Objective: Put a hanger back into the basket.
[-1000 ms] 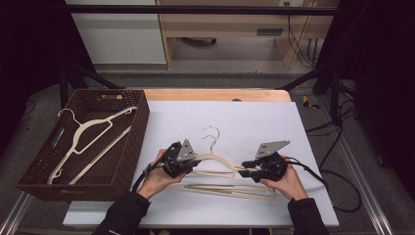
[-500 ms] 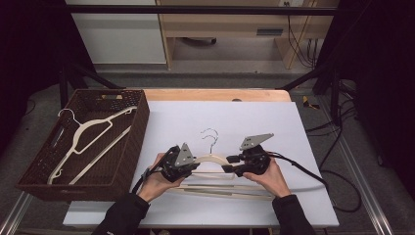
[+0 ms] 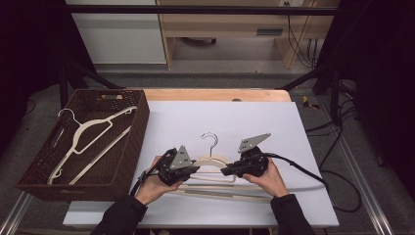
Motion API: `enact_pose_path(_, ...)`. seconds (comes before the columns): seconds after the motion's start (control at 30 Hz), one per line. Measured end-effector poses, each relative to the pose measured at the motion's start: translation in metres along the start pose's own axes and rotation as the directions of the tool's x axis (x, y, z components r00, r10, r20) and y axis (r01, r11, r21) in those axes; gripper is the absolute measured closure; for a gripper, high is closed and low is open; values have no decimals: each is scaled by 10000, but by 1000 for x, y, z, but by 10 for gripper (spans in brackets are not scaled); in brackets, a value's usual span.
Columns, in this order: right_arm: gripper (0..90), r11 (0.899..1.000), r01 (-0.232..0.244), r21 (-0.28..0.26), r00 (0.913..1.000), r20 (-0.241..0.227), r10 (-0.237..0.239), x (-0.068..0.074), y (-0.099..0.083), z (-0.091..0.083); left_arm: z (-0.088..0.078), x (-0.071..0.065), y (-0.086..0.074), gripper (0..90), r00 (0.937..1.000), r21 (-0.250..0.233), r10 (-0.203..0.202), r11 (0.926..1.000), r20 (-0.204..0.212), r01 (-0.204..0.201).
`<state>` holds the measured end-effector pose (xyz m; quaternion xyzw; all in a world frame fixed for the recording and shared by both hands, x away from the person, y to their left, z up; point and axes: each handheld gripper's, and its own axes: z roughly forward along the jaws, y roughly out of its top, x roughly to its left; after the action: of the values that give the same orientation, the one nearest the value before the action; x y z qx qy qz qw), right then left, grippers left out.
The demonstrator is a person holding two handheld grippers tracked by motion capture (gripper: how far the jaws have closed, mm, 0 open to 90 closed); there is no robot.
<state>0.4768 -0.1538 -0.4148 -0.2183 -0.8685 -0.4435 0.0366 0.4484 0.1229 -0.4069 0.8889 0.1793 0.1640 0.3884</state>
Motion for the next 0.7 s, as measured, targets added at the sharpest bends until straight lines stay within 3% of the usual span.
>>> enact_pose_path(0.17, 863, 9994, 266, -199, 9965, -786, -281, 12, 2, -9, -12, 1, 1, 636, 9986, -244, -143, 9996, 517, 156)
enact_pose_path(0.23, 870, 9984, 458, -345, 9948, -898, -487, 16, 4, -13, -18, 2, 3, 618, 9971, -398, -211, 9989, 733, 241)
enact_pose_path(0.33, 872, 9961, 802, -366, 9952, -530, -821, 21, 7, -18, -22, 3, 6, 621, 9953, -409, -186, 9989, 952, 226)
enact_pose_path(0.47, 871, 9940, 991, -454, 9918, -765, -1023, 24, 9, -18, -20, 6, 9, 651, 9939, -373, -135, 9991, 1098, 177)
enact_pose_path(0.6, 870, 9923, 1142, -488, 9906, -698, -1175, 26, 10, -17, -16, 8, 11, 702, 9881, -274, -243, 9992, 1516, 288)
enact_pose_path(0.7, 866, 9911, 1226, -512, 9905, -558, -1254, 26, 10, -17, -14, 8, 13, 735, 9877, -143, -196, 9997, 1549, 221)
